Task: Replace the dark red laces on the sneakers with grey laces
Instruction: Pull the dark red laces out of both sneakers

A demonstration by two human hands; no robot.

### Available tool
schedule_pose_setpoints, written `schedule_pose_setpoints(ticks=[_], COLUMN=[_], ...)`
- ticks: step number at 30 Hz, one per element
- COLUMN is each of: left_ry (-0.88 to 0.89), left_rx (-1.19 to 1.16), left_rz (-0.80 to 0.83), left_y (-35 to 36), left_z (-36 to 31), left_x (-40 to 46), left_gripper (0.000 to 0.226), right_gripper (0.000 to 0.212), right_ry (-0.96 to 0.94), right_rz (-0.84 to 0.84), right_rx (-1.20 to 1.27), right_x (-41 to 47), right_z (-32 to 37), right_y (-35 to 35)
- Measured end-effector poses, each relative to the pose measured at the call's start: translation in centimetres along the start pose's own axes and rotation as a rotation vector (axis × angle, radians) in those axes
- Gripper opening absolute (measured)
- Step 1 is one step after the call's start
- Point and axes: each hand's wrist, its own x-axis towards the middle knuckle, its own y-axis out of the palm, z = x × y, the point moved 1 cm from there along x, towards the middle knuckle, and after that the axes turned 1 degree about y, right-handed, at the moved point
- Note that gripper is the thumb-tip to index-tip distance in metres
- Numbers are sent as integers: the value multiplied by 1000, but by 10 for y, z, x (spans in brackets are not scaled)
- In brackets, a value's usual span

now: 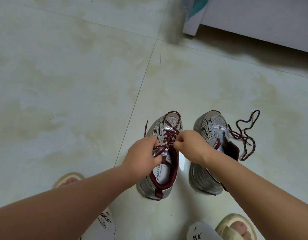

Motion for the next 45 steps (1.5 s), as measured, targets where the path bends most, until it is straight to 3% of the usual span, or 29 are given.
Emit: schedule_pose_setpoints(ticks=[2, 4, 5, 7, 10, 12, 14, 17, 18, 19, 22, 24, 26, 29, 30, 32, 35, 37, 39, 41, 43, 45], left_ry=[13, 14, 12, 12, 20, 24, 28, 29, 25, 21, 28, 45, 53, 51, 44, 32, 30, 38, 43, 33, 26, 27], left_rx=[8, 5, -2, -10, 1, 9, 15, 32, 37, 43, 55, 56, 52, 55, 53, 46, 41, 42, 44, 45, 50, 49], left_rz=[0, 8, 14, 26, 34, 33, 27, 20, 19, 18, 21, 23, 22, 21, 21, 16, 18, 27, 40, 46, 46, 40], left_y=[1, 1, 1, 1, 1, 1, 0, 0, 1, 0, 0, 0, 0, 1, 2, 2, 1, 1, 0, 1, 1, 0], left_z=[-1, -1, -1, 0, 0, -1, -2, -4, -3, -3, -1, -1, -1, 0, 0, 0, 0, 0, -1, -1, -1, -1], left_x=[0, 0, 0, 1, 1, 0, -1, -2, -2, -2, -2, -3, -3, -3, -3, -2, -3, -4, -5, -4, -3, -3], left_gripper=[21, 21, 21, 20, 23, 22, 19, 17, 17, 17, 19, 21, 21, 21, 21, 22, 22, 22, 21, 20, 21, 22], right_gripper=[8, 17, 18, 11, 23, 25, 19, 21, 20, 19, 32, 32, 28, 24, 24, 25, 20, 16, 21, 19, 22, 28], right_ry=[-188, -368, -358, -263, -17, 7, -72, -344, -346, -302, -5, 0, -49, -90, -112, -64, 40, 23, 9, 32, 70, 105], right_rz=[-193, -405, -420, -317, -41, 4, -64, -485, -483, -415, 30, 125, 12, -328, -373, -233, 137, 51, -257, -465, -365, -61], right_rx=[-312, -573, -564, -411, -89, 121, -40, -576, -620, -540, -119, 126, 60, -362, -394, -279, 252, 263, 85, 147, 250, 283], right_x=[1, 0, 0, 0, -1, 1, 3, 3, 1, 0, -2, -2, -2, -5, -6, -5, -5, -3, 1, 1, -1, -6], right_z=[10, 15, 14, 9, -7, -10, -10, -5, -3, -2, -11, -14, -16, -13, -12, -15, -16, -16, -17, -17, -17, -15], right_y=[-3, -1, -1, -1, 1, 1, 0, -7, -8, -8, -2, 2, 0, -10, -11, -7, 3, -2, -8, -14, -13, -5])
